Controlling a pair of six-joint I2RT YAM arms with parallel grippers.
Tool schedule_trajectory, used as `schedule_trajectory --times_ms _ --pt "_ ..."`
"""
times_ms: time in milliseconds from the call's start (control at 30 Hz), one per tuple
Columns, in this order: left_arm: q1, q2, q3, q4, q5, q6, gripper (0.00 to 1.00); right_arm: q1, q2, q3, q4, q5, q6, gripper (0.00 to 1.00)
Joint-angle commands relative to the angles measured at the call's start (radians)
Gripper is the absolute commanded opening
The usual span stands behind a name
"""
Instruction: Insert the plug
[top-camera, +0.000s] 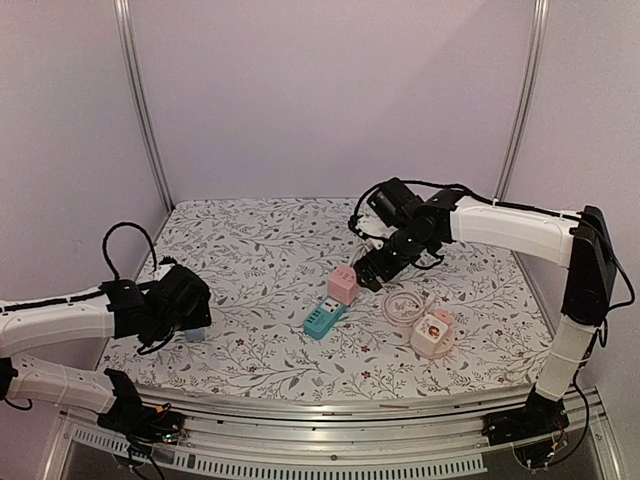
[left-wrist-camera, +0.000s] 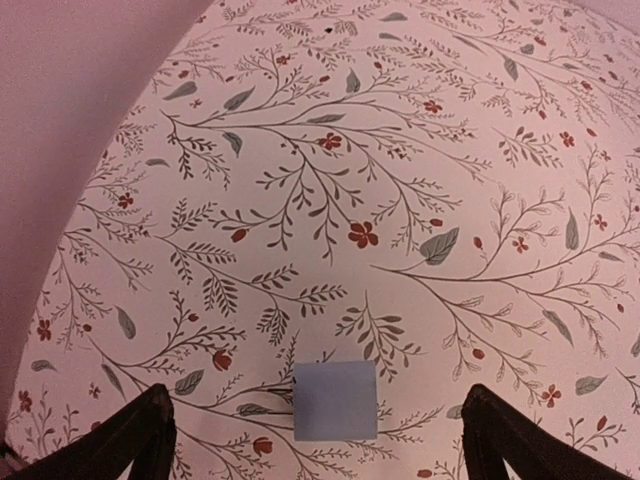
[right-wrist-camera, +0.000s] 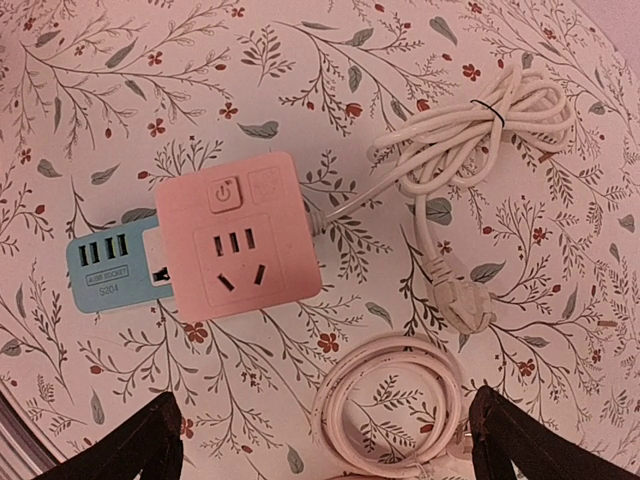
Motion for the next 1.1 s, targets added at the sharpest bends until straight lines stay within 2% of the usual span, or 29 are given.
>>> schedule_trajectory --times_ms 0,267,433,533,667,1067 --pt "0.059 -0.002 0.0 -0.023 0.05 -0.009 0.99 -0.003 -0.054 -0.037 0.061 0.005 0.009 0.99" --pt "0.208 0.024 -0.014 0.071 0.264 0.111 0.86 -0.003 -0.097 -0.078 0.079 0.008 0.009 0.99" --pt "0.265 0.062 -0.012 0.097 0.383 0.183 0.81 -0.003 -0.109 -0.086 0.087 0.007 0.009 0.99" --pt "0.287 0.092 -0.016 0.121 0.434 0.203 0.74 -0.003 -0.108 -0.089 0.087 0.007 0.008 0.99" --pt "0.31 0.128 -0.028 0.158 0.482 0.218 0.68 -0.003 -0.108 -0.09 0.087 0.007 0.006 0.99" --pt "0.325 0.19 -0.023 0.142 0.515 0.185 0.63 -0.004 -0.108 -0.095 0.087 0.013 0.001 0.99"
